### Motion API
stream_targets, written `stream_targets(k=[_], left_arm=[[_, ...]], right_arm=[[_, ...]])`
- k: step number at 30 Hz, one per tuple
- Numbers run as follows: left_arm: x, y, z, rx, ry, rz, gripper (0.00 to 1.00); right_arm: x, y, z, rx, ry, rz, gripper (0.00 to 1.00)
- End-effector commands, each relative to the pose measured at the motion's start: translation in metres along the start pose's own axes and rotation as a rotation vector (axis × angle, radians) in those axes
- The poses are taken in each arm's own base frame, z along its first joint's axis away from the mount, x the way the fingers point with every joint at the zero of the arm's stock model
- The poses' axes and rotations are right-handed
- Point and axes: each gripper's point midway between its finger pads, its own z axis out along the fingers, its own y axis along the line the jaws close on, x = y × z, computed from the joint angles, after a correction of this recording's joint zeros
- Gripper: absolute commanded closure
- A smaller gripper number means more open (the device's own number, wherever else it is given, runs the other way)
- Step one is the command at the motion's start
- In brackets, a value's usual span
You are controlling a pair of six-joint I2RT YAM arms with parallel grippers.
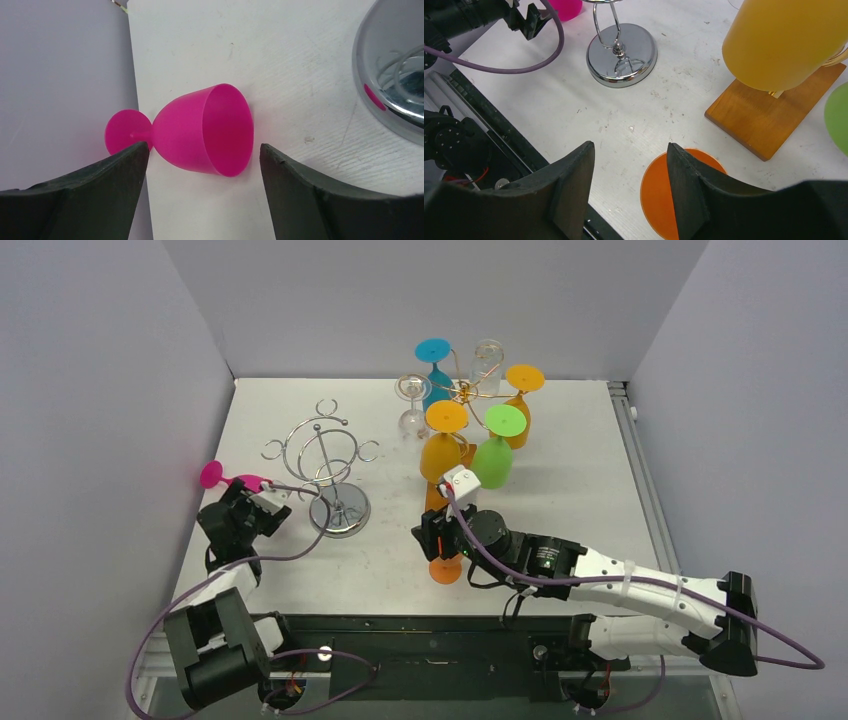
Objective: Place the wine glass upside down on the wine glass rack
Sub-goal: Pick up the wine glass at the center of the board.
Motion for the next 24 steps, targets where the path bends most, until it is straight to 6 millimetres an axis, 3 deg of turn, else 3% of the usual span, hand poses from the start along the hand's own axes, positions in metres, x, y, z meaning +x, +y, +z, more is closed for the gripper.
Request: stream_targets(k=[1,8,14,24], left_arm=[[-0.031,0.016,0.010,-0.020,-0.091,0.089,0.21],[-0.022,0.010,0.018,-0.025,-0.041,0.150,0.20],[-0.009,0.033,0.030,-0.111,0.038,0.211,0.20],[0.002,0.023,0.033,-0.162,0.067,0.444,0.27]], right_arm=[[-0.023,0.010,0.003,-0.030,-0.061,0.037,0.49],[-0.024,0.012,0.006,-0.032,-0.061,0.043,0.50],[-0.026,0.016,0.011,-0.034,-0.058,0.038,0.50],[-0.027,0.021,0.019,-0.040,-0.050,0.036,0.53]])
